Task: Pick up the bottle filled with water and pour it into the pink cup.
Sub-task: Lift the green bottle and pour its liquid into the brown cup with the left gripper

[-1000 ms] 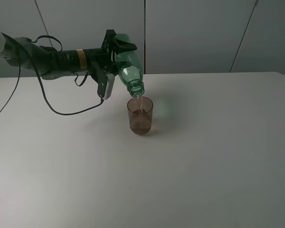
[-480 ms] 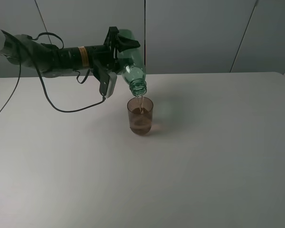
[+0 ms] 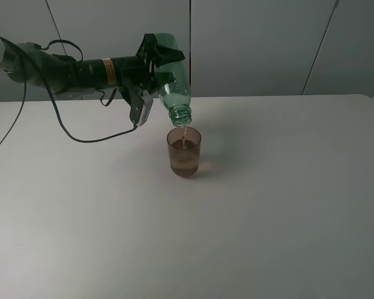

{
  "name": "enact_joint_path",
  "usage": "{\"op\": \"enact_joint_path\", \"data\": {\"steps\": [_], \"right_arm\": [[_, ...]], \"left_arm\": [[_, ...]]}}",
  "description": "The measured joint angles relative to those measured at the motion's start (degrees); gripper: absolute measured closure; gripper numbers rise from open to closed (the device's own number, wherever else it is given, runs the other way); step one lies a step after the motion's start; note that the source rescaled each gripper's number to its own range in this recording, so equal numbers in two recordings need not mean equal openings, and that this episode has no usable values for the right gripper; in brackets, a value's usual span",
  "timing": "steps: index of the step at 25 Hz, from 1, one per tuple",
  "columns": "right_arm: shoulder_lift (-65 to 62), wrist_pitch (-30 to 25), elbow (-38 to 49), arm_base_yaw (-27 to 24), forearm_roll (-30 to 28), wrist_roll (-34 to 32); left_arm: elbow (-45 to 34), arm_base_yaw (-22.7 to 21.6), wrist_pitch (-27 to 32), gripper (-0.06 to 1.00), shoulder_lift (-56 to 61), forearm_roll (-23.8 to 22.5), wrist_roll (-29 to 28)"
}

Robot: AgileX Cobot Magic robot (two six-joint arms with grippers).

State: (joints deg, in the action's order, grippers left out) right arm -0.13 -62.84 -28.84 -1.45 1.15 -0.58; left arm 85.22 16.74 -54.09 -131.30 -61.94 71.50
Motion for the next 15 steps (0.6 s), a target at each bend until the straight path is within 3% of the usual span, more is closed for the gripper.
{"op": "enact_joint_path", "data": {"steps": [15], "right_arm": [[0.0,0.0,0.0,0.0,0.0,0.0]], "left_arm": [[0.0,0.4,-2.0,0.94,0.0,0.7,3.9]]}}
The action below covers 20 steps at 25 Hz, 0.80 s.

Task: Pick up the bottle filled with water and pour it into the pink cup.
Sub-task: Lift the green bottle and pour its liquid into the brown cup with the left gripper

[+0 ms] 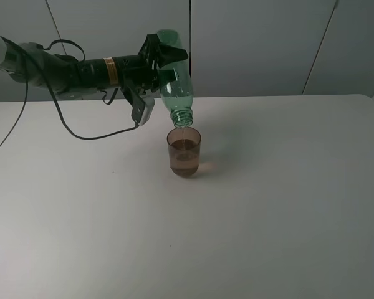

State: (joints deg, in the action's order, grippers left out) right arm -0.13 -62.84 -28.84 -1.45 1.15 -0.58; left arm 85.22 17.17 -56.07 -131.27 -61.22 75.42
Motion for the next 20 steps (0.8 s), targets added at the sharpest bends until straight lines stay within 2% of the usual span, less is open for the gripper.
{"op": "enact_joint_path", "data": {"steps": [12,20], "right_arm": [[0.0,0.0,0.0,0.0,0.0,0.0],[0.0,0.0,0.0,0.0,0.0,0.0]], "left_arm": [[0.1,1.0,-1.1,0.94,0.9,-0.6,5.4],[0.1,1.2,-1.1,0.94,1.2,-0.9,6.1]]}}
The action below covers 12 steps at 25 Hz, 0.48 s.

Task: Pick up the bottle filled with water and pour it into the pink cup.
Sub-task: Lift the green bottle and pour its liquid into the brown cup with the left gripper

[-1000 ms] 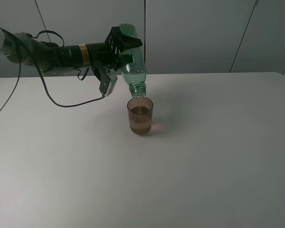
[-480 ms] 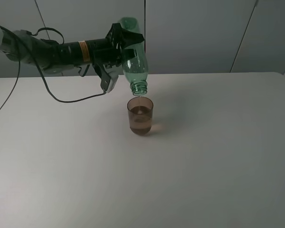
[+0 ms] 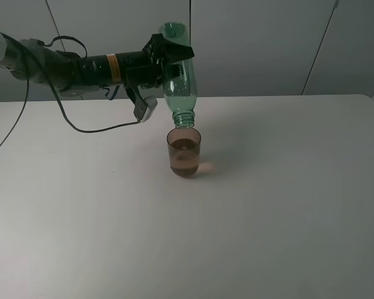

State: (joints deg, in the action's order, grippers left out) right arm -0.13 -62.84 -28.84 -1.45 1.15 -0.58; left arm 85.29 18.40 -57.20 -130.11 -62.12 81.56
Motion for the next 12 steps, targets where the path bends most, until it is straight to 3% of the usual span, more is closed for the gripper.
{"op": "enact_joint_path", "data": {"steps": [5,12], "right_arm": [[0.0,0.0,0.0,0.0,0.0,0.0],[0.0,0.0,0.0,0.0,0.0,0.0]], "left_arm": [[0.0,0.0,0.2,0.94,0.5,-0.1,-1.3],[0.0,-0.3,4.0,0.94,0.6,-0.3,-18.6]]}}
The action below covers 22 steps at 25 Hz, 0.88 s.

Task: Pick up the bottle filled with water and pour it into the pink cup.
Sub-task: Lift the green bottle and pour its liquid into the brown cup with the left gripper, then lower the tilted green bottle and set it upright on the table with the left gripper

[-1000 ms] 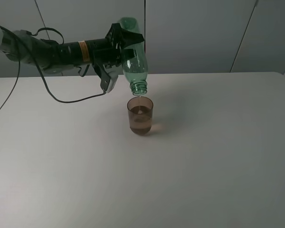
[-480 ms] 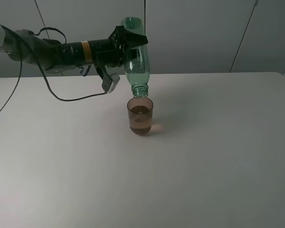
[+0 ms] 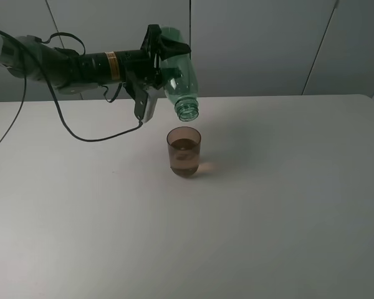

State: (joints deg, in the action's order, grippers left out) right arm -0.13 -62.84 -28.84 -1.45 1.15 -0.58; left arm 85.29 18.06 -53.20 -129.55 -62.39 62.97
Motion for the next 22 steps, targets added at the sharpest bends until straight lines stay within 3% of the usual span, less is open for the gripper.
{"op": "enact_joint_path", "data": {"steps": [3,8,12,14,17,22], "right_arm": [[0.0,0.0,0.0,0.0,0.0,0.0],[0.0,0.0,0.0,0.0,0.0,0.0],[0.0,0.0,0.0,0.0,0.0,0.0],[0.0,0.0,0.0,0.0,0.0,0.0],[0.0,0.0,0.0,0.0,0.0,0.0],[0.0,0.0,0.0,0.0,0.0,0.0]], "left_arm": [[0.0,-0.8,2.6,0.94,0.0,-0.5,-11.4],[-3.7,-3.0,5.7,0.94,0.9,-0.4,-38.8],[-8.1,-4.9,7.3,0.94,4.0,4.0,-63.4],[-10.3,-5.9,9.2,0.94,6.6,8.1,-72.5],[-15.6,-7.2,10.2,0.94,11.6,17.2,-79.5],[-27.7,-10.5,7.9,0.94,16.8,32.1,-81.1]]}}
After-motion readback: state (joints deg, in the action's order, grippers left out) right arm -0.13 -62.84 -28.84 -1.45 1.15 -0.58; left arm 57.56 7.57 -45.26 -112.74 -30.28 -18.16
